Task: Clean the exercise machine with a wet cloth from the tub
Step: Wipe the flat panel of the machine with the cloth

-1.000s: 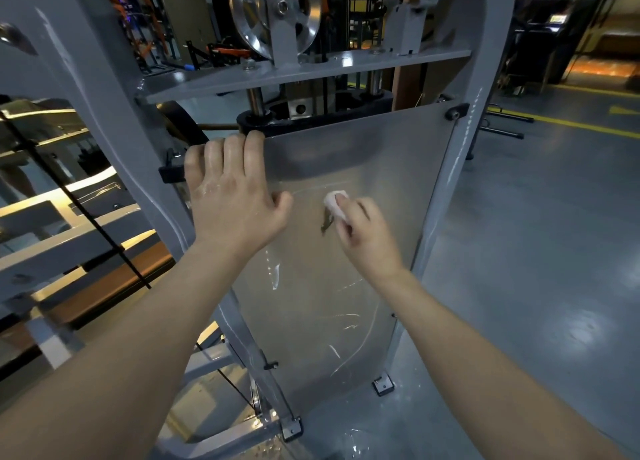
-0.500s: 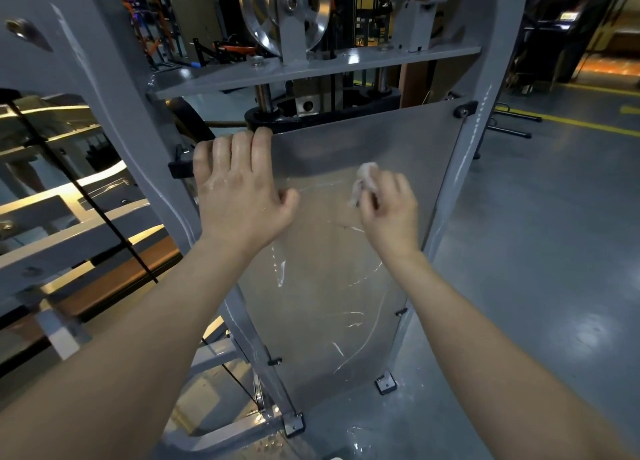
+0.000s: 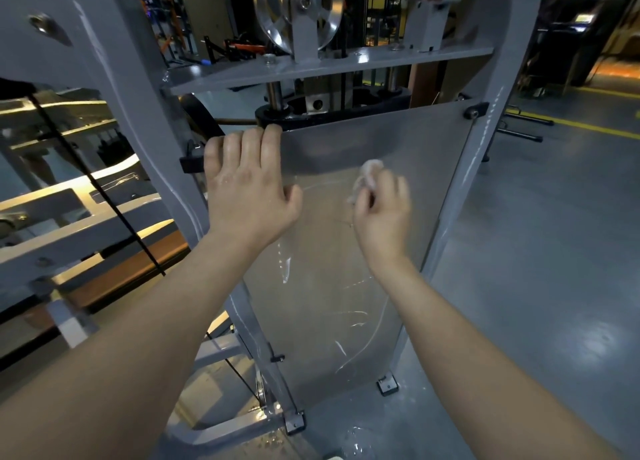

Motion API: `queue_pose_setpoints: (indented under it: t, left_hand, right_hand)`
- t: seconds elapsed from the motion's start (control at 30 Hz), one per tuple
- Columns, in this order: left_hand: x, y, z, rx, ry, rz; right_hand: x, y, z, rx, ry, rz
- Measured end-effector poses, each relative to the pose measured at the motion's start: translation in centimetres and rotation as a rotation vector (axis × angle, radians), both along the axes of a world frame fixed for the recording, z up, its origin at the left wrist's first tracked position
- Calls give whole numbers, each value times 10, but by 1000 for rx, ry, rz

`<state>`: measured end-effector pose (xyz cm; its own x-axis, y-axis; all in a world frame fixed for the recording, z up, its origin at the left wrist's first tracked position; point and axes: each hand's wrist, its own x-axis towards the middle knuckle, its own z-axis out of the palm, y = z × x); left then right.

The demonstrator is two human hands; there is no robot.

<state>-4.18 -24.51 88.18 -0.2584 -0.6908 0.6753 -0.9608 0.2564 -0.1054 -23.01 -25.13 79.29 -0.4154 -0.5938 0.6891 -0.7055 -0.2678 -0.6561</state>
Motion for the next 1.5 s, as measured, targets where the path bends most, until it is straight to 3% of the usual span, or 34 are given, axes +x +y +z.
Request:
queue_pose_setpoints:
  t: [0.07, 0.13, 0.33, 0.5, 0.57, 0.7, 0.87, 1.0, 1.17, 1.33, 1.5]
  left_hand:
    - [1, 1, 1, -5, -16, -2]
    - [5, 2, 3, -10, -36, -17]
    - [31, -1, 16, 9, -156, -128]
    - [44, 0, 10, -13, -181, -118]
    - [44, -3, 6, -44, -131, -147]
    - [41, -8, -1, -117, -36, -169]
    - [43, -11, -4, -136, -36, -194]
    - [44, -13, -5, -161, -24, -195]
    - [43, -14, -6, -175, -25, -186]
    - [42, -19, -7, -215, -30, -182]
    - [42, -22, -9, -252, -36, -185]
  right_hand:
    - [13, 9, -17, 61, 306, 201]
    - [2, 10, -14, 113, 525, 267]
    - [-7, 8, 18, -9, 122, 9]
    - [21, 12, -15, 138, 560, 258]
    - [9, 8, -5, 76, 516, 233]
    - [13, 9, 6, -3, 141, 39]
    - [16, 11, -20, 57, 434, 173]
    - [-2, 7, 6, -2, 31, -79]
    - [26, 10, -4, 75, 225, 121]
    - [26, 6, 21, -61, 71, 73]
    - [44, 3, -18, -78, 364, 80]
